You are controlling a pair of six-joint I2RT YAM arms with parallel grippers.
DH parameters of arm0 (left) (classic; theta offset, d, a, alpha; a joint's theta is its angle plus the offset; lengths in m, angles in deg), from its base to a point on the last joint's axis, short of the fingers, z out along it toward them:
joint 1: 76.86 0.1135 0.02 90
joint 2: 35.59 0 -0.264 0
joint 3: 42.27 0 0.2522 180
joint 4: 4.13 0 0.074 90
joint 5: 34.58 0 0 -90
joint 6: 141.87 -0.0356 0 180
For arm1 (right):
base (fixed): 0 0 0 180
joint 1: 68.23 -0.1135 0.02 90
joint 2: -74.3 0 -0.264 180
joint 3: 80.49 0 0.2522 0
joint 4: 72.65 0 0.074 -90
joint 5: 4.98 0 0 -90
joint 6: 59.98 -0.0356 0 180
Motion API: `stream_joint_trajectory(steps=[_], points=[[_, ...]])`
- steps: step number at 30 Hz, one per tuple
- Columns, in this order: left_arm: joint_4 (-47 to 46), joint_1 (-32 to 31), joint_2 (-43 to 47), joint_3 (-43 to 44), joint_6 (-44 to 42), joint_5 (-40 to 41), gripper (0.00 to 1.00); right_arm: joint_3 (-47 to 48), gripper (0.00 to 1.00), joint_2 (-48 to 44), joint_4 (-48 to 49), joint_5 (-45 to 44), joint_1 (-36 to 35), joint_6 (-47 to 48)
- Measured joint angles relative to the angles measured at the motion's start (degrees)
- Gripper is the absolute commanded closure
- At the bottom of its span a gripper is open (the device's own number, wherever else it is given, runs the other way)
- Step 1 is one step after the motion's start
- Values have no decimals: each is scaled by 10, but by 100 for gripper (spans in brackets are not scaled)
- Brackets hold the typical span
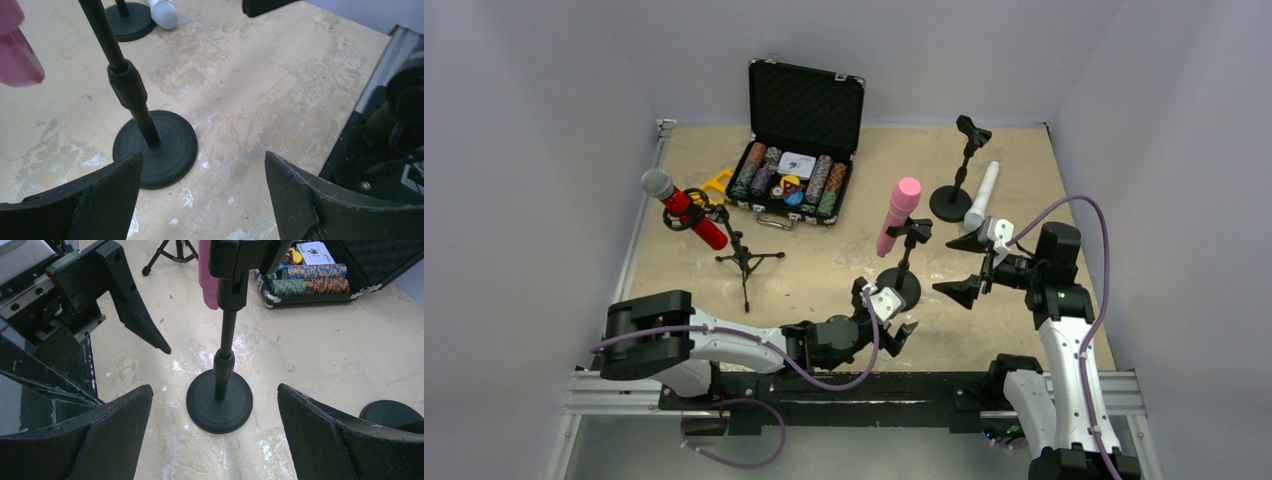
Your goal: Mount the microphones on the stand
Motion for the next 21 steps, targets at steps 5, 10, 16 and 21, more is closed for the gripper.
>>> stream_joint_trajectory(steps=[5,10,16,21], points=[[-46,2,-64,44,-43,84,12,0,1,0,0,2,0,0],[-79,9,-112,75,-76,163,17,0,1,0,0,2,0,0],[-99,23,-160,111,-87,203,32,0,1,0,0,2,0,0],[-104,36,-203,148,-90,207,42,0,1,0,-1,2,0,2]])
